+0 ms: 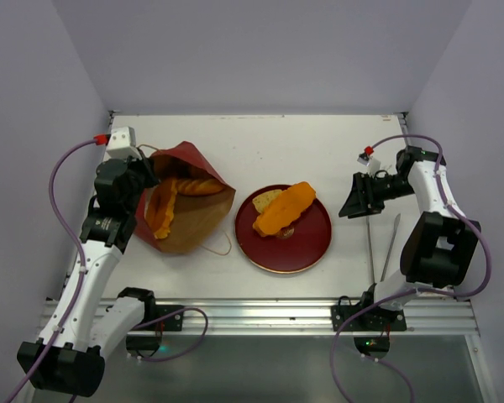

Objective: Take the fake bread out of the paper bag

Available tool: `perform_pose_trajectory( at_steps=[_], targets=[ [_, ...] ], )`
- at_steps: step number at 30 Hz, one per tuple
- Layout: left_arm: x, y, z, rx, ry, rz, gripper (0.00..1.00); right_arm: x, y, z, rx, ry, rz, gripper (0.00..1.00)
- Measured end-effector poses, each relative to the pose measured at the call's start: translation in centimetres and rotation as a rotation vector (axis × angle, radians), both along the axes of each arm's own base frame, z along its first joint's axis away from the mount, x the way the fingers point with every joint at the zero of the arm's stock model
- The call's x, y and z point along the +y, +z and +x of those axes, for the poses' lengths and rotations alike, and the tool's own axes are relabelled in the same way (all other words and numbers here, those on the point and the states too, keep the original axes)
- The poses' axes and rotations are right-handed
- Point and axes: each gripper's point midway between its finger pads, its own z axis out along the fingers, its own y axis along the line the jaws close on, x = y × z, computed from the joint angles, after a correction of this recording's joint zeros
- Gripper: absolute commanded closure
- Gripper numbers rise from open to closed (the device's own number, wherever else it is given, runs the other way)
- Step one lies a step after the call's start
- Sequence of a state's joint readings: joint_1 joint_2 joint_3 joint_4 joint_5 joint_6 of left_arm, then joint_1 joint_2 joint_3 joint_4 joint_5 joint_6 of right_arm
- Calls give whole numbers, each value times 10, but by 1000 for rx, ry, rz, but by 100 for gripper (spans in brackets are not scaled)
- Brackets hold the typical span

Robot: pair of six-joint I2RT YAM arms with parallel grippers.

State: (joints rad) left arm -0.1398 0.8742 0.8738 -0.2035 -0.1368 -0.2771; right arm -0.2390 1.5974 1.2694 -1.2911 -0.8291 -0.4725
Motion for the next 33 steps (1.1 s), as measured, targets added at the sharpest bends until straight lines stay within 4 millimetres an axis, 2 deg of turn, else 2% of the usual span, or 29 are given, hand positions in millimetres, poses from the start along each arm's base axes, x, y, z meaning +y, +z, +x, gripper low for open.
perform_pose_trajectory(
  at_steps=[21, 33],
  targets=[
    [0, 1, -2, -4, -3, -1, 100, -1, 4, -4, -68, 60, -9, 41],
    [-2, -2, -5, -5, -13, -4, 100, -2, 18, -5, -182, 85, -43, 40]
  ],
)
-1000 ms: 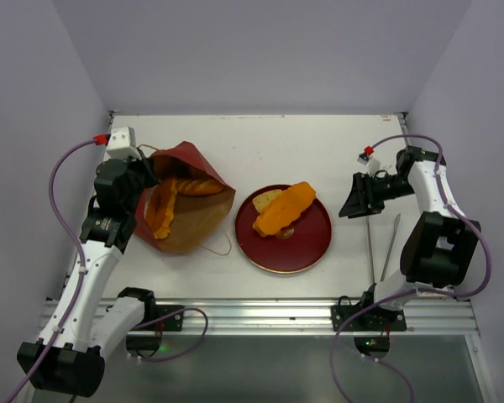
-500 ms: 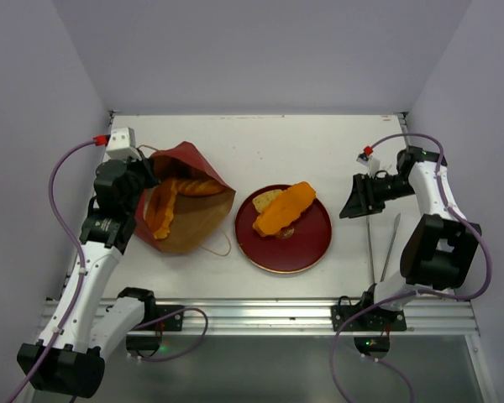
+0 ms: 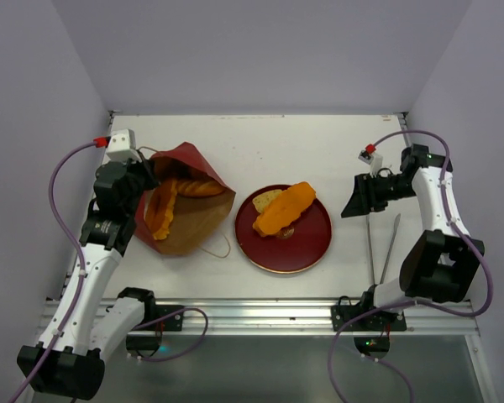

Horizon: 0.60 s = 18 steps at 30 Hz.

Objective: Take the fake bread out of the paper bag

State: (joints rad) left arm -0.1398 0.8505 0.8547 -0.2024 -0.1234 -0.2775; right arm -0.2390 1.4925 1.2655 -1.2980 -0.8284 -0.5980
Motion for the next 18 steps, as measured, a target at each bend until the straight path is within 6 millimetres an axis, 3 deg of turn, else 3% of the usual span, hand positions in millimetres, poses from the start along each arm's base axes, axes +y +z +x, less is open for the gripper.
perform_pose_trajectory(
  at_steps=[18],
  targets=[
    [-3, -3, 0, 0, -16, -3, 100, -12, -12, -1, -122, -18, -115, 40]
  ],
)
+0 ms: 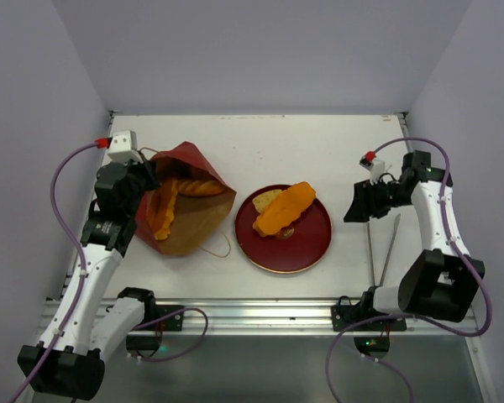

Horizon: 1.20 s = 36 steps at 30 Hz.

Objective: Take the fake bread out of the paper bag

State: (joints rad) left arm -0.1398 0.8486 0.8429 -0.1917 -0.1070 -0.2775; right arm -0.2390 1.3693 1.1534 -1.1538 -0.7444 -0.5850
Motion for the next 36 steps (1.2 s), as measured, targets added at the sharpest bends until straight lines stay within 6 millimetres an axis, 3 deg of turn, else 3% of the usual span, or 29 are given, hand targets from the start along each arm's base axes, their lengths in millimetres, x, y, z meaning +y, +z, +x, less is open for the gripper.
perform_pose_trajectory(
  at_steps=[10, 18, 24, 32, 36],
  targets=[
    [-4, -6, -1, -15, -22, -7, 100, -29, -11, 8, -99, -163, -183, 39],
    [-6, -9, -5, -33, -35, -12, 100, -54, -38, 14, -60, -327, -295, 38],
    [-7, -12, -5, -44, -44, -14, 100, -70, -38, 25, -97, -418, -353, 39],
    [-9, -16, -5, -50, -51, -16, 100, -80, -43, 31, -114, -410, -403, 42],
    [-9, -16, -6, -53, -55, -17, 100, -85, -61, 30, -64, -358, -440, 46]
  ],
)
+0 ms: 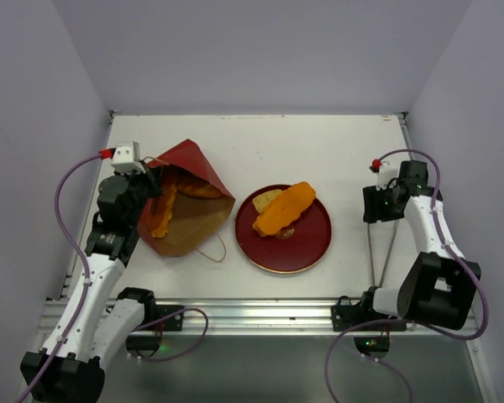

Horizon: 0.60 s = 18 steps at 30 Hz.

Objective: Take the fake bread out of the paper bag

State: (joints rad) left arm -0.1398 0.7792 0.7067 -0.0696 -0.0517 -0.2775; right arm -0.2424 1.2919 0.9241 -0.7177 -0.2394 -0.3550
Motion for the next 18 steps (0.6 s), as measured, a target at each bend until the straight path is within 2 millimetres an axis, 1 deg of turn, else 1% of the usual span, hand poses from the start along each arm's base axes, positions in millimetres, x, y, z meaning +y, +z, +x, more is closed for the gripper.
perform_pose_trajectory(
  at_steps=[7, 10, 13, 14, 15, 16, 18],
  targets=[
    [0, 0, -1, -2, 0, 0, 100, -8, -42, -6, 161, 40, -50, 48],
    [0, 0, -1, -3, 0, 0, 100, -9, -54, -8, 196, 50, -68, 52],
    [0, 0, -1, -3, 0, 0, 100, -8, -66, -12, 230, 67, -84, 63],
    [0, 1, -1, -3, 0, 0, 100, -8, -70, -12, 240, 72, -84, 71],
    [0, 0, -1, -3, 0, 0, 100, -7, -74, -13, 253, 80, -84, 75],
    [0, 0, -1, -3, 0, 0, 100, -6, -78, -13, 263, 83, -82, 84],
    [0, 0, -1, -3, 0, 0, 100, -6, -84, -13, 287, 80, -82, 93]
  ],
)
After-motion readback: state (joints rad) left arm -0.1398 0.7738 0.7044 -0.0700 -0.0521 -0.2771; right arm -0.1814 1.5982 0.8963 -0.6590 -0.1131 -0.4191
